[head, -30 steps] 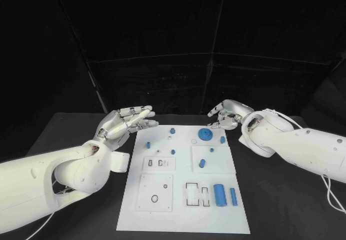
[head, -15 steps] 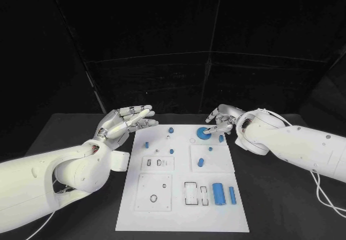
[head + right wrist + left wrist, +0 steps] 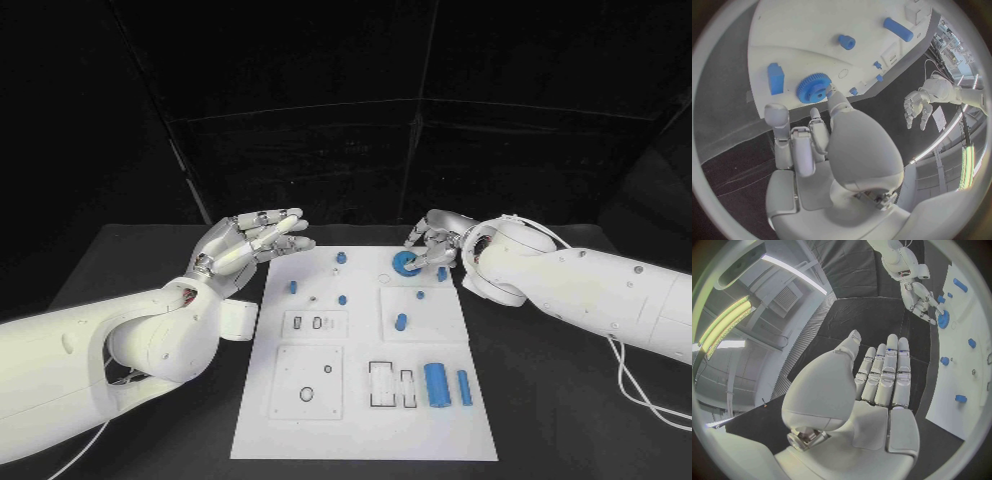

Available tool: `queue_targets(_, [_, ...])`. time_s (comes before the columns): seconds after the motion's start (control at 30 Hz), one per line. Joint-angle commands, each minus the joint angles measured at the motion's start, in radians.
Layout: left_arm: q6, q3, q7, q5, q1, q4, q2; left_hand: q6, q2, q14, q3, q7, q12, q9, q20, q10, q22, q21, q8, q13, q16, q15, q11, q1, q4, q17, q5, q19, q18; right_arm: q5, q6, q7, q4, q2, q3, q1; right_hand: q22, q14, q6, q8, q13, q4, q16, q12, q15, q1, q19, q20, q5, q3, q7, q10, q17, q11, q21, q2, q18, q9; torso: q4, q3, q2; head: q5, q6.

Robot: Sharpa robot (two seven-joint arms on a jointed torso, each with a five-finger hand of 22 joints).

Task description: Assemble the parts on the task board

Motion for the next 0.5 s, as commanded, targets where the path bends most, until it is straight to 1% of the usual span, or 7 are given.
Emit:
queue_targets(0.03, [0.015,0.001,0.003,-0.006,0.001,0.001,0.0,-0.004,0.007,0.001,0.002,0.017,-0.004,-0.001,0.003,-0.001,-0.001,-0.005,-0.005,0.001,-0.007,0.007,0.005,0.002,-0.007,-0.001,-0.001,0.006,0.002,-0.047,0.021,-0.018,-0.002,0.002,0.001,0.001,0.011,0.072,0.011,0.009,0.026,-0.012,0.007,0.019,0.008,0.01,0.011,-0.001,-0.004,0.003,0.0,0.015,0.093,-0.001,0.009,0.004,-0.016,0.001,0.0003,0.0001,0.0,0.0,-0.002])
queue_targets(0.27, [0.015,0.001,0.003,-0.006,0.001,0.001,0.0,-0.004,0.007,0.001,0.002,0.017,-0.004,-0.001,0.003,-0.001,-0.001,-0.005,-0.005,0.001,-0.007,0.007,0.005,0.002,-0.007,-0.001,-0.001,0.006,0.002,-0.064,0.032,-0.026,-0.002,0.005,0.001,0.001,0.029,0.074,0.018,0.014,0.06,-0.023,0.011,0.045,0.008,0.014,0.019,-0.001,-0.004,0.009,-0.001,0.033,0.106,-0.001,0.019,0.009,-0.019,0.001,-0.0011,0.001,0.0,0.001,-0.003])
queue_targets(0.5, [0.015,0.001,0.003,-0.006,0.001,0.0,0.0,-0.004,0.007,0.001,0.002,0.017,-0.004,-0.001,0.003,-0.001,-0.001,-0.005,-0.005,0.001,-0.007,0.007,0.005,0.002,-0.007,-0.001,-0.001,0.006,0.002,-0.071,0.041,-0.032,-0.006,0.009,0.001,0.001,0.048,0.076,0.031,0.021,0.085,-0.031,0.015,0.064,0.008,0.01,0.029,-0.001,-0.004,0.016,-0.002,0.045,0.114,-0.002,0.031,0.018,-0.022,0.001,0.0004,0.0005,0.001,-0.001,-0.007])
